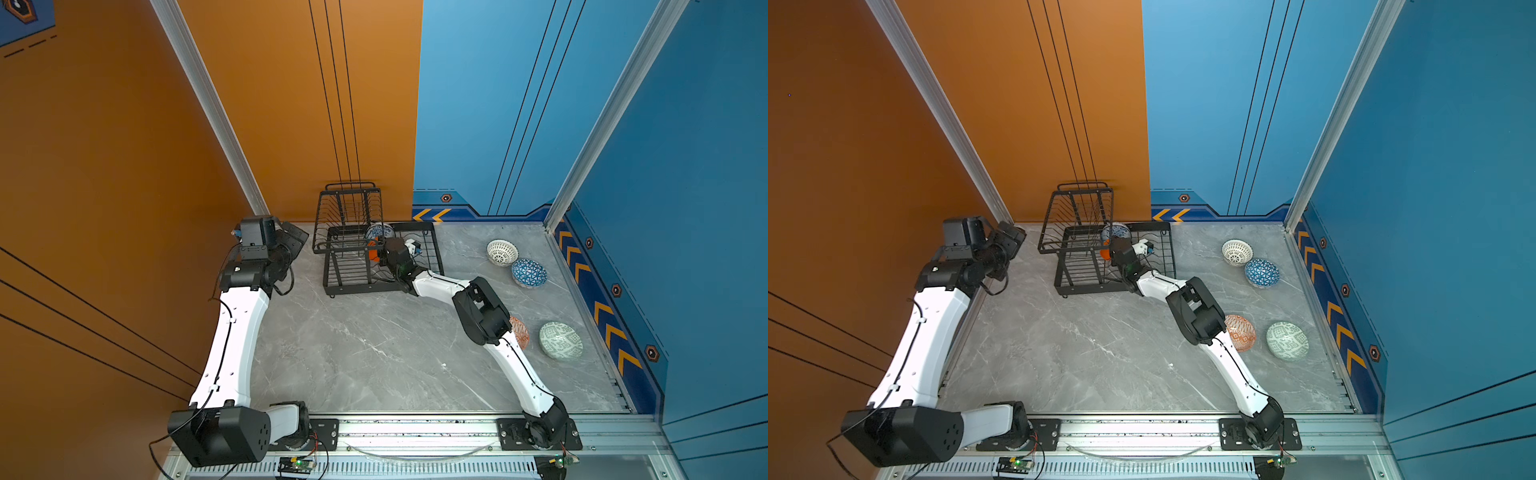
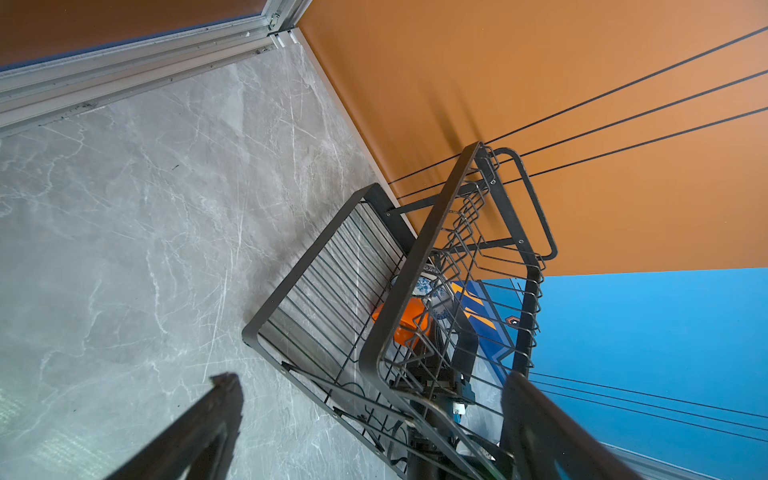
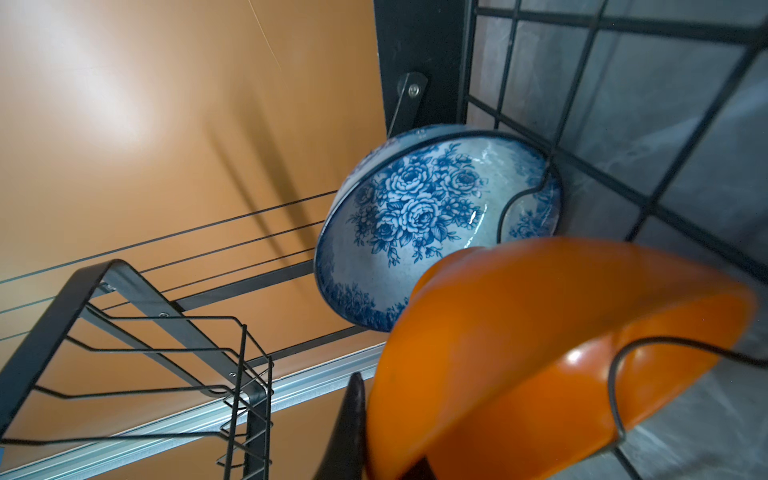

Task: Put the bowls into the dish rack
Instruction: 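Lower the orange bowl into the rack slots against the blue floral bowl, then open the right gripper and raise it away from the rack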

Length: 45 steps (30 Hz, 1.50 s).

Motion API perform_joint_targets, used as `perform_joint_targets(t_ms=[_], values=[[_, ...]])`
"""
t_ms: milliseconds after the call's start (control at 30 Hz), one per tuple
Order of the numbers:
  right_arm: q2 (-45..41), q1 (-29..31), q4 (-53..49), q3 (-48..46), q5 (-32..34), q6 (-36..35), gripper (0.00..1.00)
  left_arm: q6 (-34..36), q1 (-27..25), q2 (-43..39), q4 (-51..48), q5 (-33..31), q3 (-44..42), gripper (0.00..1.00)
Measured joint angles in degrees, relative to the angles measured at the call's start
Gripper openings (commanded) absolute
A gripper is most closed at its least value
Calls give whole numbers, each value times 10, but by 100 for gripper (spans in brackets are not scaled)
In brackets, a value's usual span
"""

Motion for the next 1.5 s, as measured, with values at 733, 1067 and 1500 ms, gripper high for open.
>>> perform_joint_targets(t_ms=[733,1067,1500], values=[[0,-4,-18,3,-5,-3,22,0,-3,5,0,0,0,98],[0,-10,-21,3,-17,-18,38,0,-14,10,0,0,0,98],[-34,-15,-21,-12,-25,-33,67,1,-18,14,0,0,1,98]])
